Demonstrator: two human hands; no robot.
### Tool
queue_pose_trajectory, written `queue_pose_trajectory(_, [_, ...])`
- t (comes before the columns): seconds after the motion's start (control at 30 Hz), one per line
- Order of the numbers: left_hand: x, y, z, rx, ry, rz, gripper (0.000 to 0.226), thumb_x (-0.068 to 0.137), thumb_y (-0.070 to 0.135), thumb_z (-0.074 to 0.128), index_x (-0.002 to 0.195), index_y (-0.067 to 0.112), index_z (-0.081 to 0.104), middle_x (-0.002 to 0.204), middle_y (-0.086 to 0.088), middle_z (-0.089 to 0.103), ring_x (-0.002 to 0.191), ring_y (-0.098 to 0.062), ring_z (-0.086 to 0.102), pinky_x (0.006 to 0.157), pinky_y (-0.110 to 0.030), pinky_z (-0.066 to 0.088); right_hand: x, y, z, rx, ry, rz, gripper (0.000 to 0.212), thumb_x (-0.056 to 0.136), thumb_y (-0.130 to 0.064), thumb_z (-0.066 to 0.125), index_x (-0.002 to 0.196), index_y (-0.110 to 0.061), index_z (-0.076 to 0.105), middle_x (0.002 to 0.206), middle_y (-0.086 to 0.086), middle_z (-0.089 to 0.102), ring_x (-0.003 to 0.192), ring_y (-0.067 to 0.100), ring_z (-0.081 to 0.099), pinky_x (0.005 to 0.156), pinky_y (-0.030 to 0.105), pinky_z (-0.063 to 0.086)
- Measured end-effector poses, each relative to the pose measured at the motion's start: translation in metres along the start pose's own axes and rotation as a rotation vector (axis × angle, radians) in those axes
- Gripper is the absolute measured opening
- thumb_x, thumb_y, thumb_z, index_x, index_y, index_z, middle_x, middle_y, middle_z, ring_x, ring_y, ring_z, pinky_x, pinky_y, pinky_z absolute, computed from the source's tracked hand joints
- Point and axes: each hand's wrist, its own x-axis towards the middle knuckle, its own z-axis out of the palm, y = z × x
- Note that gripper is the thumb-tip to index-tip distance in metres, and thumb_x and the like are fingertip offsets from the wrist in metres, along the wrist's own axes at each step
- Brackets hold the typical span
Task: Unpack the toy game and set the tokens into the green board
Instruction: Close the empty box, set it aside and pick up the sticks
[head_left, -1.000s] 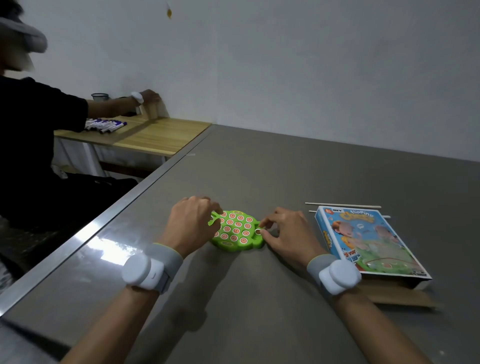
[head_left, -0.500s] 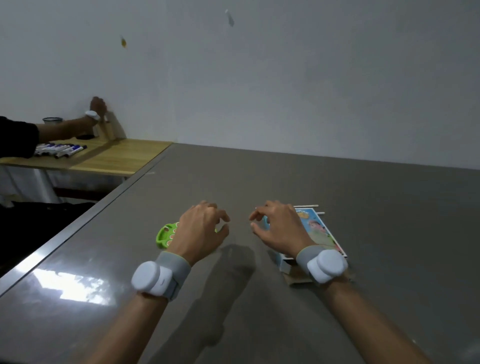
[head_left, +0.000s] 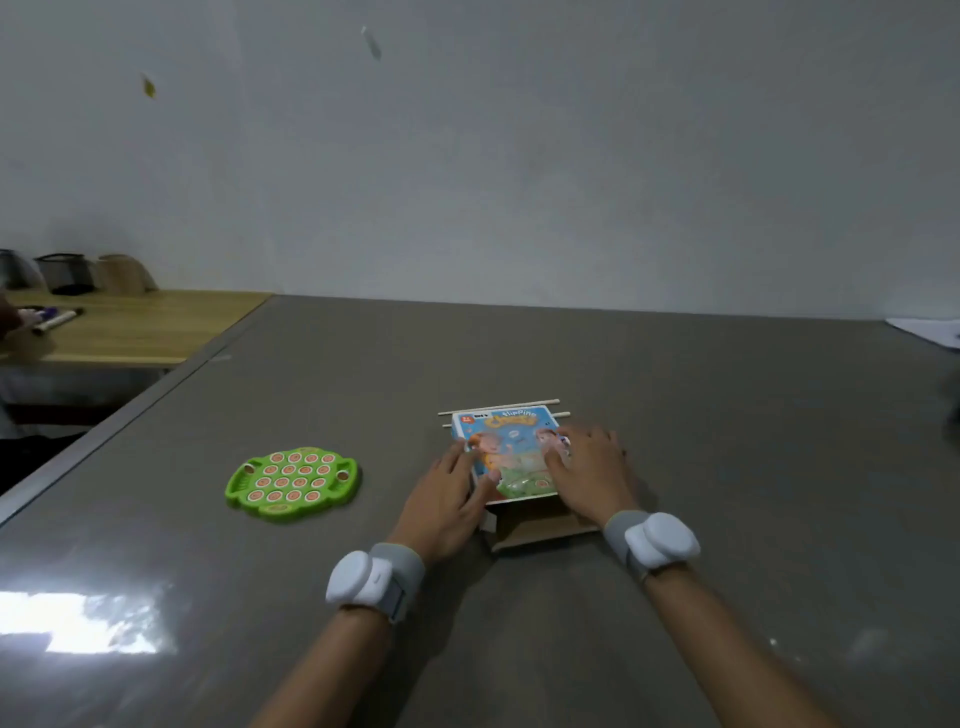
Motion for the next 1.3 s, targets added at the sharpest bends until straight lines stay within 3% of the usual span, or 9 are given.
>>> queue_pose_trajectory(0.27, [-0.001,-0.019,0.014,0.073,0.042,0.045,0.056,0.099,0.057,0.023,0.152,0.039,0.02,0.164,0.011,0.012,0.146,-0.018,0.027,0.114,-0.04,0.024,-0.015,0.011,0.011,0.099,-0.049,0.164,0.059,0.093,-0.054,0.048,0.142,-0.021,0.042,0.138,0.009,0.054,0.128,0.033,0.045,0.102,0.045,0.042])
queue_pose_trajectory(0.4, [0.001,-0.023,0.012,0.089,-0.02,0.068,0.075,0.088,0.073,0.028,0.154,0.039,0.011,0.165,0.01,0.005,0.146,-0.017,0.023,0.116,-0.039,0.018,-0.017,0.018,0.005,0.194,-0.05,0.205,0.038,0.092,-0.05,0.051,0.116,-0.024,0.064,0.11,0.003,0.069,0.095,0.026,0.064,0.081,0.039,0.054])
queue_pose_trajectory(0.47, [-0.001,-0.024,0.013,0.116,-0.044,0.092,0.089,0.081,0.079,0.034,0.154,0.039,0.004,0.165,0.009,0.001,0.145,-0.018,0.023,0.117,-0.04,0.017,-0.021,0.024,0.001,0.304,-0.03,0.235,0.028,0.091,-0.043,0.054,0.099,-0.02,0.068,0.097,0.002,0.072,0.078,0.019,0.064,0.067,0.03,0.05])
queue_pose_trajectory(0.63, [-0.002,-0.029,0.014,0.172,-0.048,0.132,0.108,0.073,0.081,0.05,0.153,0.038,-0.009,0.165,0.008,-0.006,0.143,-0.021,0.027,0.117,-0.04,0.02,-0.034,0.037,-0.006,0.457,0.248,0.238,0.002,0.086,-0.024,0.067,0.086,-0.022,0.068,0.087,0.0,0.071,0.078,0.017,0.062,0.066,0.024,0.04])
queue_pose_trajectory(0.77, [-0.003,-0.029,0.018,0.146,-0.035,0.127,0.113,0.064,0.093,0.04,0.15,0.043,-0.013,0.165,0.01,-0.006,0.144,-0.021,0.028,0.118,-0.041,0.02,-0.051,0.049,-0.023,0.765,0.419,0.303,0.008,0.08,-0.015,0.073,0.085,-0.022,0.071,0.088,-0.001,0.074,0.08,0.022,0.07,0.073,0.037,0.058])
queue_pose_trajectory(0.87, [-0.003,-0.028,0.02,0.126,-0.034,0.11,0.119,0.058,0.098,0.039,0.149,0.045,-0.017,0.165,0.011,-0.006,0.146,-0.02,0.025,0.119,-0.041,0.018,-0.069,0.054,-0.035,1.187,0.301,0.359,0.02,0.084,-0.004,0.07,0.101,-0.015,0.07,0.09,0.008,0.077,0.076,0.021,0.074,0.061,0.032,0.06])
queue_pose_trajectory(0.97, [-0.003,-0.029,0.021,0.119,-0.043,0.104,0.126,0.052,0.101,0.042,0.146,0.048,-0.022,0.164,0.011,-0.008,0.148,-0.02,0.021,0.12,-0.04,0.017,-0.09,0.056,-0.047,1.345,0.034,0.347,0.027,0.085,-0.001,0.068,0.109,-0.014,0.067,0.093,0.01,0.078,0.077,0.018,0.075,0.058,0.025,0.057])
queue_pose_trajectory(1.1, [-0.005,-0.028,0.02,0.111,-0.025,0.111,0.133,0.046,0.101,0.046,0.146,0.047,-0.022,0.165,0.01,-0.007,0.148,-0.02,0.022,0.119,-0.041,0.017,-0.108,0.062,-0.054,1.34,-0.262,0.338,0.029,0.084,-0.001,0.068,0.111,-0.01,0.069,0.102,0.017,0.075,0.072,0.018,0.071,0.06,0.025,0.058])
queue_pose_trajectory(1.3, [-0.008,-0.024,0.017,0.121,-0.027,0.11,0.139,0.042,0.102,0.046,0.149,0.042,-0.018,0.165,0.007,-0.004,0.147,-0.022,0.023,0.119,-0.041,0.018,-0.12,0.068,-0.058,1.232,-0.39,0.399,0.029,0.085,0.002,0.064,0.113,-0.004,0.068,0.102,0.02,0.074,0.067,0.015,0.065,0.055,0.021,0.055])
